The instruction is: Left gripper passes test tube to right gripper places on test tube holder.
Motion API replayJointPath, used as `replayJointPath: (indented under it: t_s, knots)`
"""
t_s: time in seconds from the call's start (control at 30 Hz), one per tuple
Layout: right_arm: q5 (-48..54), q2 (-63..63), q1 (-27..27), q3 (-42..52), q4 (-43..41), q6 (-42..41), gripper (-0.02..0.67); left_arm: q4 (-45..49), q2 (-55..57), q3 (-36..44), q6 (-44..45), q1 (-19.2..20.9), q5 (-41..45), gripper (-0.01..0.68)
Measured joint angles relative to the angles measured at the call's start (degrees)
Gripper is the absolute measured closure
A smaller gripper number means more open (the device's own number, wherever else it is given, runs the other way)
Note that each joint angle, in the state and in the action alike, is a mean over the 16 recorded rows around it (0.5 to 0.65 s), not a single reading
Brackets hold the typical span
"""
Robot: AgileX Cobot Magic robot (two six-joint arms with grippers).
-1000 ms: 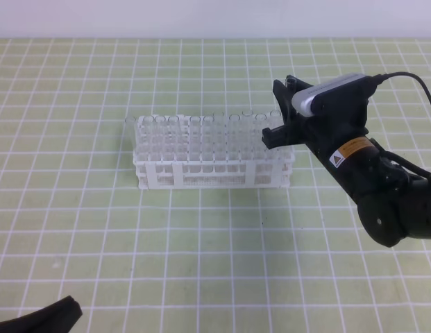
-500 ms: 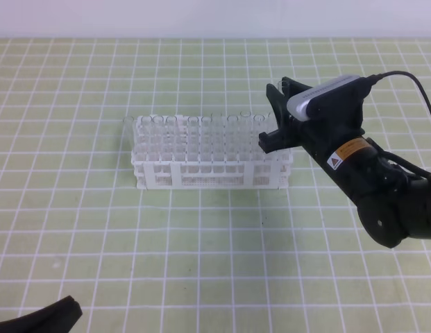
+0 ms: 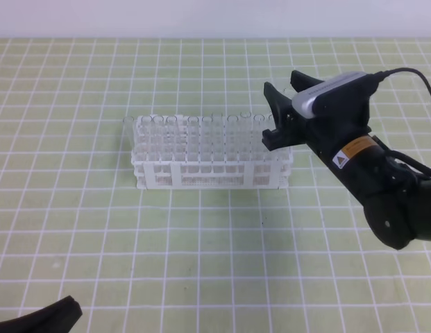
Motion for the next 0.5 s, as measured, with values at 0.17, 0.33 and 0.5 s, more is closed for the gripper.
replayJointPath:
  t_s: [0.17,0.33,0.5]
  knots:
    - [-0.03,-1.98,0.00,1.42,0.72,-0.62,0.300,-0.12,-0.02,-0.06,-0.01,0.01,-0.04,0.675]
    - [-0.34,-3.62,-0.01,3.36,2.55,-1.57,0.310,-0.36,-0.07,-0.19,-0.04,0.02,-0.13,0.675]
    - [-1.21,-4.28,-0.04,4.97,4.09,-2.53,0.340,-0.24,-0.05,-0.13,-0.03,0.01,-0.09,0.675]
